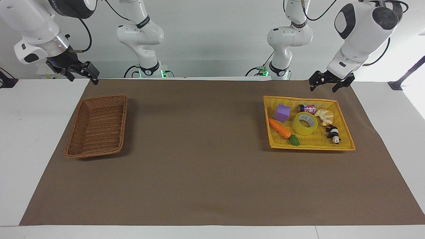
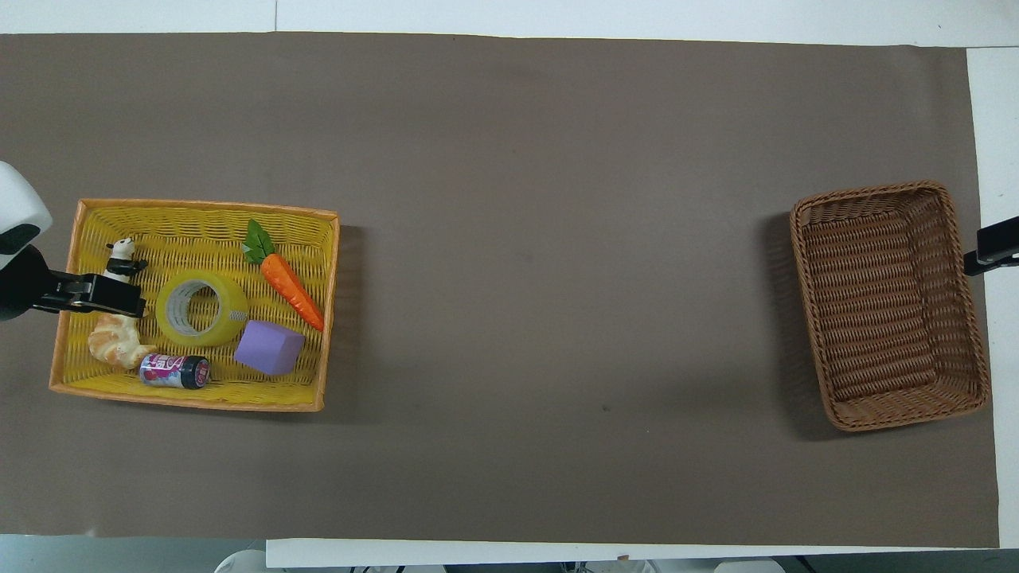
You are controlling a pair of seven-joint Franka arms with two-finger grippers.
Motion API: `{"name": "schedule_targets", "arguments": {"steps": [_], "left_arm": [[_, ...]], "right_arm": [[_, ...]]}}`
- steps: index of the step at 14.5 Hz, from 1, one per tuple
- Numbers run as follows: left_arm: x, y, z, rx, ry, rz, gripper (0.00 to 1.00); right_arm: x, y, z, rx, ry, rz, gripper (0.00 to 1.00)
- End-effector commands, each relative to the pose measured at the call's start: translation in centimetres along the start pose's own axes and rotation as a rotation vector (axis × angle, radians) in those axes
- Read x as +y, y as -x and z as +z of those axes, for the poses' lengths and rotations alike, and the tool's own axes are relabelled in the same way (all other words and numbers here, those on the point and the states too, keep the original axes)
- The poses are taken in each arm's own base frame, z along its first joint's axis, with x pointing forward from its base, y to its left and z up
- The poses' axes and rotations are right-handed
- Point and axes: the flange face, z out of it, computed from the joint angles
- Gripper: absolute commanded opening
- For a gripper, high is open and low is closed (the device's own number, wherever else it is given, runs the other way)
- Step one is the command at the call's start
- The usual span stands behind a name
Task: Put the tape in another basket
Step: 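Reach the left gripper down to the yellow tape roll in the yellow basket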
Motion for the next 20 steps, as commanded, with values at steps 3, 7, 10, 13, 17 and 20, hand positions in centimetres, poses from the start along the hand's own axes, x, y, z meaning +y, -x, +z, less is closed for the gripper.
{"name": "schedule_targets", "arguments": {"steps": [3, 7, 10, 13, 17, 20], "left_arm": [[-3.7, 0.8, 5.9, 0.078, -0.006, -0.208, 1.00], [-4.4, 0.1, 11.9, 0.101, 0.000, -0.223, 1.00], [-5.7, -0.7, 14.9, 0.136, 0.003, -0.241, 0.99], [-5.8, -1.5, 16.4, 0.142, 0.004, -0.216, 0.96], [-5.9, -2.2, 18.7, 0.118, 0.004, -0.146, 0.86], [-5.5, -2.5, 19.9, 0.109, 0.005, -0.122, 0.83]], "right_arm": [[0.2, 0.5, -0.1, -0.004, -0.002, -0.016, 0.99], [0.2, 0.5, -0.1, -0.004, -0.002, -0.016, 0.99], [0.2, 0.5, -0.1, -0.004, -0.002, -0.016, 0.99], [0.2, 0.5, -0.1, -0.004, -0.002, -0.016, 0.99], [0.3, 0.5, 0.0, -0.006, -0.003, -0.014, 0.99], [0.2, 0.6, -0.1, -0.004, -0.003, -0.016, 0.99]]}}
